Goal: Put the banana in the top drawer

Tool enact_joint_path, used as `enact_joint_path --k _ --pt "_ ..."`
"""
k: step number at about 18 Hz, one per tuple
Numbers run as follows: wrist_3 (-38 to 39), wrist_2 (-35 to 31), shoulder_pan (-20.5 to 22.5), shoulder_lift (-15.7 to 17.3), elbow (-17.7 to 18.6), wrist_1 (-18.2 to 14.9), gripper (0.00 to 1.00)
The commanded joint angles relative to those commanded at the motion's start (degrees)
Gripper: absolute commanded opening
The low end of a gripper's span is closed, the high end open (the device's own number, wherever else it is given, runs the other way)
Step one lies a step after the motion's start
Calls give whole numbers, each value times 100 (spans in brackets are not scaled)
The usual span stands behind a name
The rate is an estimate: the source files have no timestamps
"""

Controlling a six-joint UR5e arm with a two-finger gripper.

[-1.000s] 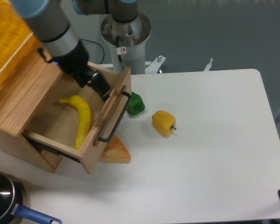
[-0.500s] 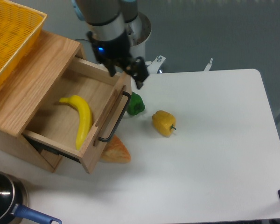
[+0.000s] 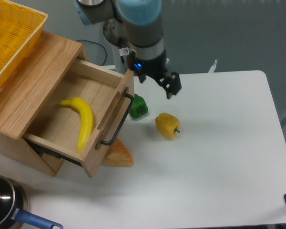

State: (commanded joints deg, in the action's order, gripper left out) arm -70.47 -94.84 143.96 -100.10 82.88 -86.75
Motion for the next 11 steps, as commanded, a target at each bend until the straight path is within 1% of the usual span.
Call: enact_joint_path --k 2,8,11 --pt "-177 44 80 -97 -9 88 100" --pt "-186 105 167 -282 -9 334 100" --pt "-195 220 194 -378 -27 518 100"
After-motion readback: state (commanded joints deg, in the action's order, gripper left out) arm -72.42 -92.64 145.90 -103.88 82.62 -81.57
